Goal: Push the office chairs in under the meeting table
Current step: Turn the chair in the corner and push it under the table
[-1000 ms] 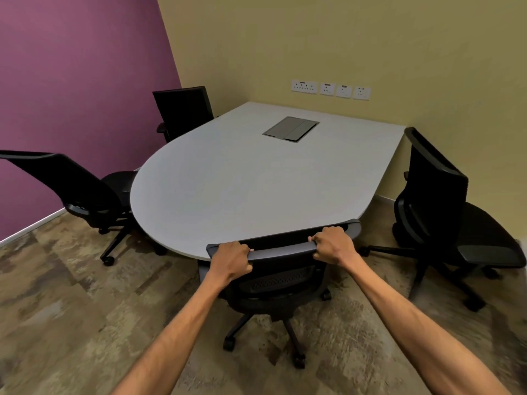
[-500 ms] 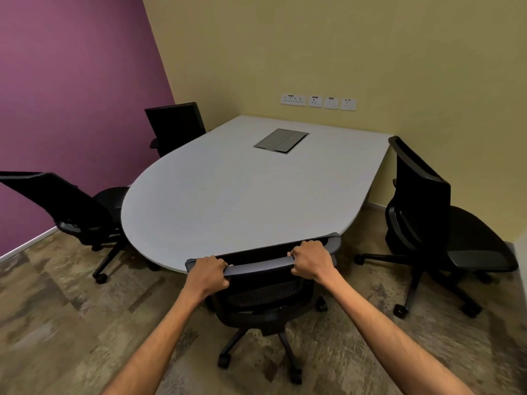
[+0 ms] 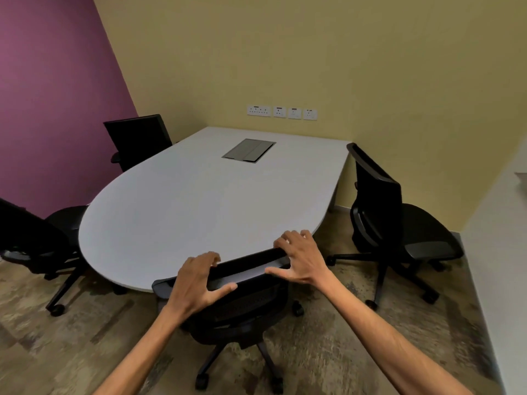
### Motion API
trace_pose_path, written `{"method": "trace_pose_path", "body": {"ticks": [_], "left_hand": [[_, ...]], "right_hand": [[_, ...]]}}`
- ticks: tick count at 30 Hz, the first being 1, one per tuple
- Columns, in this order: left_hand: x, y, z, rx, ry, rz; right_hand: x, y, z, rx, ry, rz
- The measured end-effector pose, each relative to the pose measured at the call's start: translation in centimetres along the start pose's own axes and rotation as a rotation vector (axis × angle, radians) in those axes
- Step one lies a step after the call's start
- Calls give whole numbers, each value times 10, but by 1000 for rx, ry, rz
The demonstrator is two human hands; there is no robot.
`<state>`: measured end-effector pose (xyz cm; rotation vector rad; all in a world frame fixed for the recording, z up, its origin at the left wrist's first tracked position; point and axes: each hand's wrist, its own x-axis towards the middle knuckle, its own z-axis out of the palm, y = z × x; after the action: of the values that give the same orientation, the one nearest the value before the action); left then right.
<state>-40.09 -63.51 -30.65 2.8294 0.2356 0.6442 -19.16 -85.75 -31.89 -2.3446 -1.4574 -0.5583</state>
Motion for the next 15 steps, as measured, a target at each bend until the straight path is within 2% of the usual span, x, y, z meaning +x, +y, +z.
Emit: {"method": "trace_pose_path", "body": {"ticks": [3,6,10,15], "left_hand": [[44,18,3,-39,69,37],[94,31,11,-34,94,38],[152,47,29,-55,105,53],[218,72,55,-82,78,134]], "right_hand": [[-2,30,-21,-66,130,165],[-6,64,-41,-185,186,345],[-8,111,-65,-302,191,521],[-7,165,-89,-405,161,655]]}}
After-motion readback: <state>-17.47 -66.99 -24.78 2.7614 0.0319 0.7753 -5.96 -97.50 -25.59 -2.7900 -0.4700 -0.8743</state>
